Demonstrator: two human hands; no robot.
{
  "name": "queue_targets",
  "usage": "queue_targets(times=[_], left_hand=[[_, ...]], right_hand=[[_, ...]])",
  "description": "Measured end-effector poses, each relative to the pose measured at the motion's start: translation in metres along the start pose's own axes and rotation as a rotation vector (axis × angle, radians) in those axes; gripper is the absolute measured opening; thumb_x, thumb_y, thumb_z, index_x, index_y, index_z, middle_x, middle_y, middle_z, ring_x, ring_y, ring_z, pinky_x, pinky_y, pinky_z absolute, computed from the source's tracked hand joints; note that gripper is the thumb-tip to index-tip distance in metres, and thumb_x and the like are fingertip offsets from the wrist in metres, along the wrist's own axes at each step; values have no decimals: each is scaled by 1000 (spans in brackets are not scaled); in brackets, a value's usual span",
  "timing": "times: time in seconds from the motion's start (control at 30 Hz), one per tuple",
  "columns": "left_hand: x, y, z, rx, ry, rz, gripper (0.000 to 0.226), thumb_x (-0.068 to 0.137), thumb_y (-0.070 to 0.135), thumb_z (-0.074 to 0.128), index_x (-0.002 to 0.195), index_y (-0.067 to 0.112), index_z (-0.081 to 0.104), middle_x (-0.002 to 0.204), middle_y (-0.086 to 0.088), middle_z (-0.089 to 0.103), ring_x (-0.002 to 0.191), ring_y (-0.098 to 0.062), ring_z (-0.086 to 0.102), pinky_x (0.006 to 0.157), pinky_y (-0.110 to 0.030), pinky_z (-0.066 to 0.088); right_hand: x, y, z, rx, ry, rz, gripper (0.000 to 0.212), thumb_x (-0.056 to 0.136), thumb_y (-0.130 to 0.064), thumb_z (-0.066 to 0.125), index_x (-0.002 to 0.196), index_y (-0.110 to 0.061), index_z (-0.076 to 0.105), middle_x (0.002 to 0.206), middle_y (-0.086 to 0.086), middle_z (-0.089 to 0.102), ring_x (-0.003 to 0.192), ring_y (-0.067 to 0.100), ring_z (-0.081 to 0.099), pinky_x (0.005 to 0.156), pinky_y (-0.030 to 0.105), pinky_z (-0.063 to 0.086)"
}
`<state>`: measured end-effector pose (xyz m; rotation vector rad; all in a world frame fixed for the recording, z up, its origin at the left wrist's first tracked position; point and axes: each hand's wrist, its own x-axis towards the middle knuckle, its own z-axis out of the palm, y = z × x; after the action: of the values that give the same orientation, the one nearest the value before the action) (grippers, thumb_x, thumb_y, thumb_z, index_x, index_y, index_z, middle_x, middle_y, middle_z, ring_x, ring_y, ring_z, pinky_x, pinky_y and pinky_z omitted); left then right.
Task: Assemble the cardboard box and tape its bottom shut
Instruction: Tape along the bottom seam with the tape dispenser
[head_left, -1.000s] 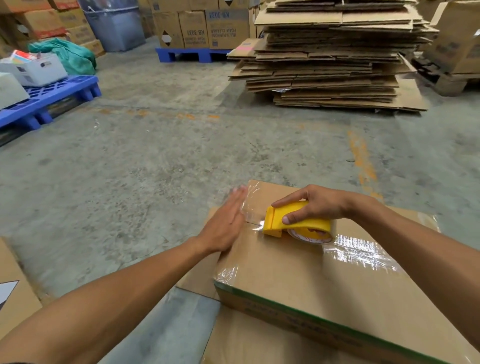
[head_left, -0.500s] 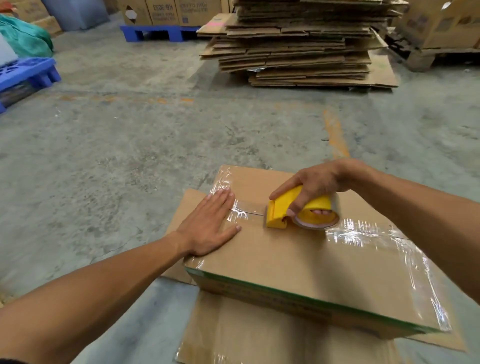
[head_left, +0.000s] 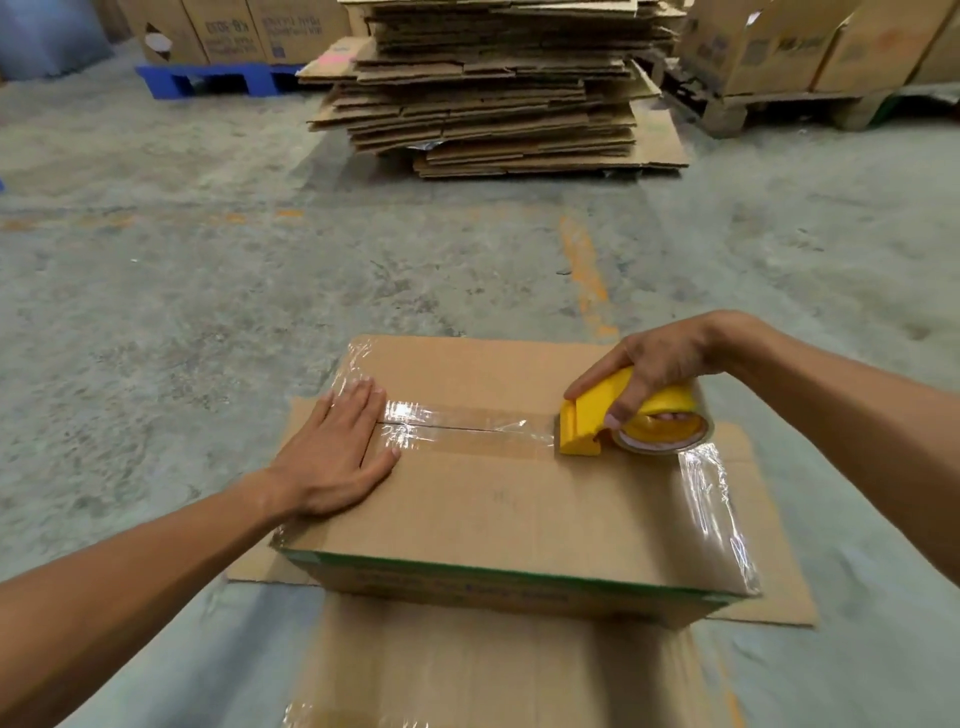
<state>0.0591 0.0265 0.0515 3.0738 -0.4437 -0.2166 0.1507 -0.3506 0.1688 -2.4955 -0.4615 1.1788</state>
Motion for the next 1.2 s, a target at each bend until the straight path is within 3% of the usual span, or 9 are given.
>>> queue_targets(times=[0.17, 0.27, 0.33, 0.4, 0.47, 0.7, 0.8, 0.97, 1.2], left_hand=[[33, 98, -13, -16, 0, 196, 85, 94, 63, 21, 155, 13, -12, 162, -6, -20, 148, -18, -22, 120, -38, -13], [56, 158, -10, -149, -62, 219, 87, 94, 60, 27, 155, 9, -10, 163, -8, -15, 150, -19, -17, 121, -40, -9], [64, 179, -3, -211, -67, 175, 89, 94, 59, 30, 154, 6, -8, 164, -10, -11, 151, -21, -13, 122, -41, -7], [62, 186, 6, -194, -17, 143, 90, 94, 60, 30, 154, 5, -9, 164, -10, -9, 151, -20, -12, 122, -41, -7], [59, 187, 10, -174, 25, 131, 90, 93, 62, 27, 154, 6, -10, 164, -9, -9, 151, -18, -12, 122, -39, -6], [57, 186, 12, -153, 50, 119, 91, 92, 67, 21, 154, 9, -12, 164, -5, -13, 150, -13, -15, 121, -34, -9], [58, 185, 14, -126, 49, 115, 90, 91, 68, 18, 154, 10, -12, 164, -3, -14, 149, -12, -16, 121, -33, -10], [60, 183, 18, -76, 22, 115, 88, 91, 69, 11, 154, 13, -14, 163, -2, -19, 148, -12, -20, 121, -34, -9], [60, 185, 14, -62, 8, 118, 85, 92, 70, 11, 153, 17, -16, 162, 2, -21, 147, -10, -22, 122, -35, -7]], right_hand=[[-3, -2, 1, 21, 3, 9, 54, 66, -40, 86, 114, -56, 66, 112, -21, 61, 103, 10, 61, 92, 31, 53], [-4, -1, 0, 59, -20, -13, 53, 66, -36, 87, 112, -54, 67, 114, -7, 69, 100, 21, 66, 93, 42, 55], [-5, 3, 1, 122, -66, -40, 54, 71, -26, 85, 118, -47, 67, 97, 3, 74, 74, 25, 67, 76, 42, 60], [-6, 7, 1, 168, -89, -60, 58, 78, -16, 80, 127, -39, 63, 68, 3, 71, 48, 18, 60, 54, 30, 57], [-6, 11, 3, 184, -92, -75, 60, 80, -12, 78, 132, -35, 59, 59, 3, 67, 41, 17, 57, 48, 26, 54], [-3, 16, 3, 176, -86, -114, 57, 77, -18, 81, 125, -42, 63, 77, 5, 71, 50, 18, 58, 54, 30, 56], [-8, 23, 2, 185, -104, -118, 59, 79, -16, 79, 129, -40, 60, 71, 0, 70, 46, 16, 58, 49, 27, 54], [-44, 76, -10, 42, -24, -31, 54, 73, -28, 83, 118, -52, 64, 90, -22, 69, 80, 4, 65, 71, 21, 50], [-91, 141, -15, 155, -46, 35, 62, 64, -35, 87, 118, -54, 64, 116, -5, 67, 104, 24, 63, 80, 34, 58]])
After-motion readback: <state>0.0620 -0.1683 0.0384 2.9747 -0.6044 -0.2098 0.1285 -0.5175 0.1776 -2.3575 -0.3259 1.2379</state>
